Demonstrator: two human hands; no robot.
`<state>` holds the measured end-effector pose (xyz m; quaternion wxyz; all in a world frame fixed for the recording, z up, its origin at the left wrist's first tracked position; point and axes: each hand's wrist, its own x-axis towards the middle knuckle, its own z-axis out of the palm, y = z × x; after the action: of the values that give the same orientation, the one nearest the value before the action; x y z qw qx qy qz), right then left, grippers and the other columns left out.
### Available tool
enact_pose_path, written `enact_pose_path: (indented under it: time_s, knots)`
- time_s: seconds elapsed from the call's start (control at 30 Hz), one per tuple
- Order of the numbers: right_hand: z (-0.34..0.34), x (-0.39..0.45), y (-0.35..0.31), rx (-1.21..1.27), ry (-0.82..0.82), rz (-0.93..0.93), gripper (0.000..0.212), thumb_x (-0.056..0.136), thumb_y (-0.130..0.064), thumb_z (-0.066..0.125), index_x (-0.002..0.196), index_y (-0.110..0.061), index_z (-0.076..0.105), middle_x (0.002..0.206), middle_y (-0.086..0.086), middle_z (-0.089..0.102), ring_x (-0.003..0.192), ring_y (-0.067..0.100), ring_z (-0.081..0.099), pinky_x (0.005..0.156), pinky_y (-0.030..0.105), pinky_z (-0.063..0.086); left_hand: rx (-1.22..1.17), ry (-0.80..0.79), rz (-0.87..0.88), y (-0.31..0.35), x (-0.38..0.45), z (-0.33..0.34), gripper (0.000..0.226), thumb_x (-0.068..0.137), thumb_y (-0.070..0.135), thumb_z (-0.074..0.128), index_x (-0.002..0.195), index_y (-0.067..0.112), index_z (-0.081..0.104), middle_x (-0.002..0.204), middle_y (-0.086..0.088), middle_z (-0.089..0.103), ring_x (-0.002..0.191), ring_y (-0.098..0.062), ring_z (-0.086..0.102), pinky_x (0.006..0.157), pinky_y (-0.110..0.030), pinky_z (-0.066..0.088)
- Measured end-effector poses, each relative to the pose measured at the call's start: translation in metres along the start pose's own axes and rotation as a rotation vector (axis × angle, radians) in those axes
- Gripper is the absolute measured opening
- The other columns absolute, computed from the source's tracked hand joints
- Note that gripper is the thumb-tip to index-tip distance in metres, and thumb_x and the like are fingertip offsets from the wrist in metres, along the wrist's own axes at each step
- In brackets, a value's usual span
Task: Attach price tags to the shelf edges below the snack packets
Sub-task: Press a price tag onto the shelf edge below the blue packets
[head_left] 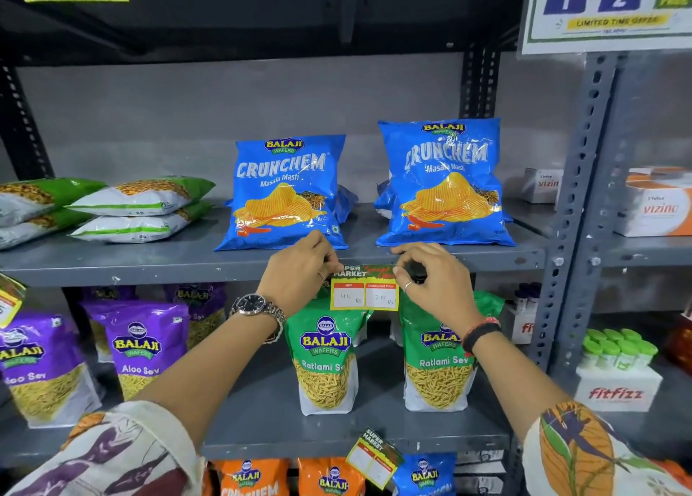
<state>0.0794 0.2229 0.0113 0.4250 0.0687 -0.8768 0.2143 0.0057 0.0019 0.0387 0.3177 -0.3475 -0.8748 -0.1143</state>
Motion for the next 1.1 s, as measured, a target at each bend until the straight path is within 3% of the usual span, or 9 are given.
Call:
enact_pose_path:
  time_s: [0.1,0.33,0.47,0.57,0.73,0.8,0.9,0.97,1.1]
  knots:
    - [0.002,0.003,-0.002,-0.003,0.039,0.028,0.011,0.078,-0.022,0.067,0.073,-0.029,0.06,0.098,-0.02,0.068,0.087,0.002,0.053,0.056,0.015,0.037,-0.02,0.003,-0.004,-0.001,0.004,-0.001,0.026,0.091,0.044,0.051,0.088,0.019,0.058,0.095,0.005,0.053,0.075,-0.013,0.058,0.054,-0.028,0.042]
    - [0.008,0.006,-0.005,-0.014,0.105,0.065,0.015,0.077,-0.024,0.069,0.079,-0.028,0.055,0.09,-0.012,0.07,0.085,0.014,0.061,0.061,0.031,0.049,-0.108,0.05,-0.028,-0.004,0.009,0.004,0.023,0.087,0.046,0.058,0.083,0.023,0.056,0.086,0.012,0.05,0.072,-0.008,0.05,0.049,-0.022,0.032]
    - [0.01,0.009,-0.007,0.018,0.107,0.095,0.035,0.076,-0.043,0.073,0.091,-0.026,0.046,0.089,-0.011,0.066,0.085,0.011,0.06,0.065,0.032,0.047,-0.228,0.103,-0.133,-0.003,0.006,0.005,0.023,0.079,0.051,0.065,0.083,0.033,0.052,0.083,0.018,0.058,0.074,-0.003,0.054,0.053,-0.017,0.035]
    - [0.013,0.013,-0.009,0.012,0.099,0.095,0.041,0.076,-0.049,0.072,0.095,-0.02,0.051,0.089,-0.008,0.067,0.086,0.015,0.06,0.069,0.035,0.048,-0.262,0.146,-0.181,0.002,0.006,0.008,0.026,0.075,0.058,0.064,0.081,0.036,0.051,0.08,0.019,0.059,0.073,0.0,0.054,0.053,-0.016,0.035]
    - [0.009,0.015,-0.007,0.127,0.031,0.122,0.031,0.078,-0.027,0.075,0.091,-0.022,0.048,0.091,-0.007,0.067,0.092,0.015,0.06,0.076,0.036,0.045,-0.381,0.166,-0.231,-0.002,0.003,0.015,0.029,0.075,0.049,0.069,0.072,0.038,0.043,0.075,0.018,0.058,0.071,-0.001,0.056,0.053,-0.02,0.036]
    - [0.005,0.015,-0.004,0.21,0.002,0.135,0.03,0.08,-0.013,0.073,0.09,-0.02,0.046,0.09,-0.008,0.068,0.092,0.012,0.061,0.083,0.035,0.048,-0.43,0.161,-0.231,-0.004,-0.001,0.018,0.03,0.077,0.042,0.07,0.07,0.039,0.041,0.079,0.015,0.062,0.078,-0.005,0.061,0.059,-0.027,0.045]
    - [-0.001,0.014,-0.001,0.297,-0.031,0.161,0.032,0.082,0.004,0.066,0.09,-0.019,0.045,0.09,-0.011,0.067,0.089,-0.006,0.058,0.082,0.013,0.044,-0.496,0.178,-0.24,-0.003,-0.004,0.019,0.032,0.08,0.029,0.069,0.07,0.04,0.041,0.084,0.016,0.066,0.086,-0.01,0.064,0.071,-0.037,0.053]
    - [-0.004,0.013,-0.002,0.325,-0.049,0.17,0.034,0.081,0.011,0.059,0.09,-0.018,0.044,0.094,-0.007,0.068,0.092,-0.006,0.058,0.082,0.007,0.041,-0.516,0.205,-0.255,0.002,-0.006,0.018,0.034,0.081,0.024,0.069,0.072,0.04,0.04,0.082,0.019,0.065,0.086,-0.009,0.065,0.073,-0.038,0.053]
    - [-0.006,-0.003,-0.001,0.348,0.021,0.138,0.029,0.083,0.01,0.052,0.099,-0.014,0.051,0.107,0.001,0.068,0.102,0.011,0.06,0.091,0.024,0.046,-0.432,0.439,-0.228,0.011,-0.022,0.022,0.019,0.084,0.025,0.062,0.089,0.032,0.045,0.086,0.013,0.065,0.077,-0.005,0.058,0.071,-0.031,0.043]
